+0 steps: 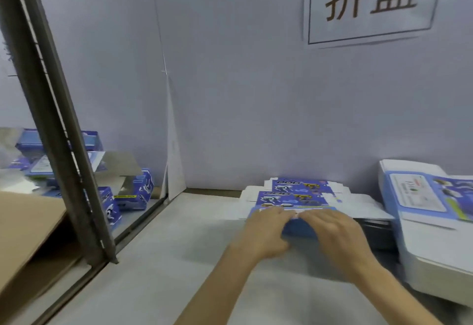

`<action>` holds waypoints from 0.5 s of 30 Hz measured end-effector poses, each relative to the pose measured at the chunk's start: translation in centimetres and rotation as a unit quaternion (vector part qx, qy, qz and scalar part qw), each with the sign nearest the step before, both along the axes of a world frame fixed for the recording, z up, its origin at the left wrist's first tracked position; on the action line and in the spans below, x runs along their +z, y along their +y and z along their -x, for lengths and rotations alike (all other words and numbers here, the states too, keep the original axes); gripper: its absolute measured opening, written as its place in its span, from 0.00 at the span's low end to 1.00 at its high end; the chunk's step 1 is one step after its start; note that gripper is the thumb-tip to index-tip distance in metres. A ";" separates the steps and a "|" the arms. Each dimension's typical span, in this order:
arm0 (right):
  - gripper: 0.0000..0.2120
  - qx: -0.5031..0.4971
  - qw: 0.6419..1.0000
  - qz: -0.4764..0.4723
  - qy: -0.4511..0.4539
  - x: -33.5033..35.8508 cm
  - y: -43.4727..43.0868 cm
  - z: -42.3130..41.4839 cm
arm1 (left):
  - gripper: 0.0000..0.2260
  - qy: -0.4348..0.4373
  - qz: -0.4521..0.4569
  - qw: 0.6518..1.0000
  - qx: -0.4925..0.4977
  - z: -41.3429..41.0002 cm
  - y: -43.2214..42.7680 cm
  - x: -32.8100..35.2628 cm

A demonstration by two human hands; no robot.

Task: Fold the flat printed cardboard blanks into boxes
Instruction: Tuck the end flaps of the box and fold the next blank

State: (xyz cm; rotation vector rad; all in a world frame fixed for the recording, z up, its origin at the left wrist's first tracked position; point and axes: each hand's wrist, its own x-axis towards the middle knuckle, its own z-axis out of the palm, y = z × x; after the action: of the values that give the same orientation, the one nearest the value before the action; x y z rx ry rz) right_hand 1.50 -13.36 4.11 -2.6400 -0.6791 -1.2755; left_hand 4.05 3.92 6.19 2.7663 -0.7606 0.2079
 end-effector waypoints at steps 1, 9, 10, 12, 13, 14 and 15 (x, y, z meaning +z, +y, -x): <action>0.12 0.025 0.999 0.007 -0.046 0.8 -0.1 0.4 | 0.23 -0.046 -0.002 0.999 0.017 0.4 -1.0 0.6; 0.25 -0.005 0.932 -0.336 -0.133 7.0 -2.3 4.3 | 0.08 -0.210 0.401 0.890 0.061 1.8 -0.3 7.8; 0.26 -0.011 0.918 -0.382 -0.105 6.9 -2.3 4.5 | 0.06 -0.168 0.474 0.863 0.052 2.0 -0.2 7.6; 0.26 0.001 0.890 -0.456 0.002 6.5 -2.2 4.9 | 0.05 -0.058 0.568 0.820 0.040 2.1 -0.5 6.2; 0.25 0.027 0.870 -0.489 0.058 6.1 -2.0 5.0 | 0.04 -0.010 0.593 0.804 0.031 2.1 -0.8 5.3; 0.21 0.058 0.849 -0.515 0.098 5.7 -2.0 5.1 | 0.04 0.027 0.610 0.792 0.024 2.1 -1.1 4.3; 0.17 0.077 0.835 -0.532 0.120 5.2 -1.9 5.0 | 0.04 0.049 0.618 0.784 0.024 2.1 -1.2 3.5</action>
State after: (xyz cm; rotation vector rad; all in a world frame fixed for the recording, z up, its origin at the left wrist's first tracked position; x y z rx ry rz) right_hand -3.54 -15.28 9.30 -1.7036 -0.0535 -0.8475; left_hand 1.99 2.71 9.66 1.5030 -0.2937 0.3875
